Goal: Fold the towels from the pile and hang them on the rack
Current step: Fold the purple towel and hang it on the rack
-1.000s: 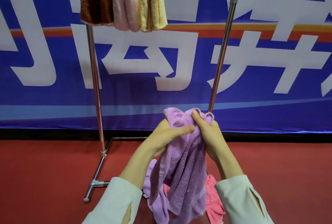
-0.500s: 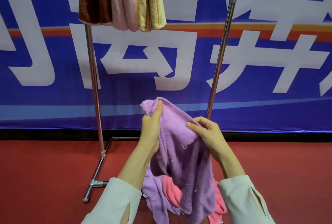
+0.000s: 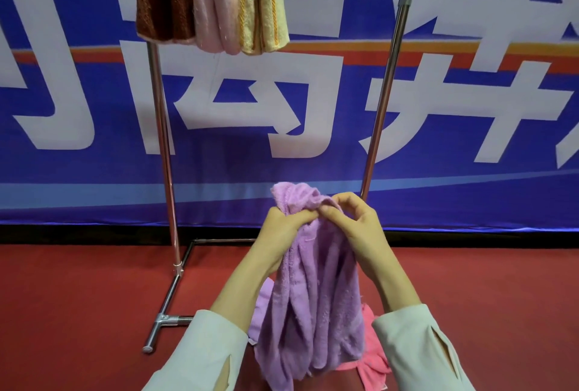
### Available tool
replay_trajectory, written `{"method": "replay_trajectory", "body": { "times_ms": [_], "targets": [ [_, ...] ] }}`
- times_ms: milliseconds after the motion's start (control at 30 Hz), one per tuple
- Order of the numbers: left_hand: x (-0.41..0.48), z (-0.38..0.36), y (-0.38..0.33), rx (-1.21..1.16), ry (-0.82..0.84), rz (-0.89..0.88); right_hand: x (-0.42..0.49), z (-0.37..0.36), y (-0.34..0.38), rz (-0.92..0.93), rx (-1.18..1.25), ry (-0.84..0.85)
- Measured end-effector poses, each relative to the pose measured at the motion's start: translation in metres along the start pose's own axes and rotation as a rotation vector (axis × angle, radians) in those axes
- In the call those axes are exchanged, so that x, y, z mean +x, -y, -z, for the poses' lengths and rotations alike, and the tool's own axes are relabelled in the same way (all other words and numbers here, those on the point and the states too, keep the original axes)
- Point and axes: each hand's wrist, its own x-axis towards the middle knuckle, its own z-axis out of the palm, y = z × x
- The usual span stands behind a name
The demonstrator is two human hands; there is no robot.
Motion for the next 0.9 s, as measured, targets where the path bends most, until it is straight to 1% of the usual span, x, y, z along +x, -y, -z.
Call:
{"method": "replay_trajectory", "body": {
  "times_ms": [67,133,167,233,300,367,400,467,500,567,633,667,700,733,800,833,900],
  "targets": [
    [-0.001,-0.002,-0.005,-0.069,-0.048,-0.024,0.001,0.003,-0.001,-0.007,-0.044,0.056],
    [0.000,-0.003,-0.008,-0.172,-0.131,-0.053,0.004,0.005,-0.005,-0.006,-0.181,0.079],
    [0.001,-0.001,-0.010,-0.236,-0.183,-0.061,0.005,0.006,-0.008,-0.016,-0.236,0.064],
    [0.005,0.005,-0.013,-0.374,-0.289,-0.056,0.007,0.010,-0.014,-0.049,-0.319,-0.024],
    [0.009,0.013,-0.015,-0.451,-0.383,-0.048,0.008,0.015,-0.020,-0.057,-0.392,-0.128],
    [0.012,0.018,-0.015,-0.478,-0.414,-0.047,0.010,0.019,-0.024,-0.055,-0.440,-0.196],
    [0.013,0.019,-0.015,-0.462,-0.408,-0.036,0.010,0.019,-0.024,-0.047,-0.425,-0.210],
    [0.012,0.018,-0.012,-0.365,-0.349,0.002,0.010,0.015,-0.019,-0.029,-0.296,-0.209],
    [0.010,0.016,-0.010,-0.309,-0.284,0.024,0.009,0.012,-0.015,-0.016,-0.219,-0.195],
    [0.005,0.010,-0.004,-0.229,-0.081,0.064,0.007,0.004,-0.007,0.012,-0.124,-0.137],
    [-0.003,0.003,-0.002,-0.166,0.146,0.100,0.006,-0.002,-0.004,0.024,-0.102,-0.064],
    [-0.006,0.001,-0.001,-0.099,0.225,0.104,0.006,-0.004,-0.003,0.027,-0.100,-0.045],
    [-0.007,0.000,0.000,-0.021,0.260,0.096,0.006,-0.005,-0.003,0.028,-0.098,-0.048],
    [-0.007,0.000,0.000,0.043,0.233,0.081,0.006,-0.005,-0.003,0.030,-0.091,-0.069],
    [-0.003,0.001,0.000,0.075,0.055,0.043,0.006,-0.003,-0.004,0.032,-0.073,-0.115],
    [-0.001,0.001,0.001,0.034,-0.036,0.018,0.006,-0.001,-0.004,0.028,-0.076,-0.114],
    [0.004,0.001,0.000,-0.087,-0.159,-0.033,0.005,0.003,-0.005,-0.006,-0.139,-0.039]
  ]
}}
